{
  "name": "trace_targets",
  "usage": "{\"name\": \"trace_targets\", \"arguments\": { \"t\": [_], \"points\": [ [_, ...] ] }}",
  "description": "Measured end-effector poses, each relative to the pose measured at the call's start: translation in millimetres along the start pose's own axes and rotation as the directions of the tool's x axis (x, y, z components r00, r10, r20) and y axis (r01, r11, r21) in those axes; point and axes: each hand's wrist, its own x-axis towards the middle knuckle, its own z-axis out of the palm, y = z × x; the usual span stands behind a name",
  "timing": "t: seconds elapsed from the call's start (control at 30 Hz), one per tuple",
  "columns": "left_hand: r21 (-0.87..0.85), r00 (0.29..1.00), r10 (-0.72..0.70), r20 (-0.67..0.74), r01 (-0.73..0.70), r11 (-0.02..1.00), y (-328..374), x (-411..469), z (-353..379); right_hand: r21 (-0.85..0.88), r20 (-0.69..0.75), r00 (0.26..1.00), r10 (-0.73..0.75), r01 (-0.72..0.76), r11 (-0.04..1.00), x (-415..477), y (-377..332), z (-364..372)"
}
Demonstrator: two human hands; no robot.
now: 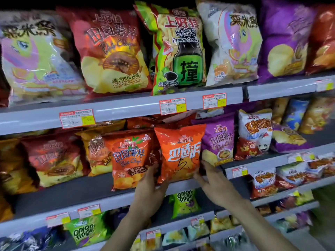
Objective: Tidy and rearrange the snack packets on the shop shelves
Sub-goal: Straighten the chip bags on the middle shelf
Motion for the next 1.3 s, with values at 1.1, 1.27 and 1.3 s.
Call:
{"name": "trace_targets", "arguments": {
  "t": [1.1,1.27,1.3],
  "points": [
    [0.336,0.953,0.022,0.302,-0.128,0.933,114.8,-34.8,142.4,-0.411,-0.232,0.956,0.178,-0.262,0.873,-91.1,123.7,-101.1],
    [0.316,0.988,-0.038,0.149,-0.012,0.949,137.6,-9.6,187.0,-0.333,-0.229,0.970,0.086,-0.161,0.929,-36.2,173.6,-140.7],
    [0.286,0.993,-0.048,0.108,0.015,0.958,140.7,-4.3,193.6,-0.300,-0.227,0.971,0.079,-0.147,0.942,-26.5,181.3,-146.1]
  ]
}}
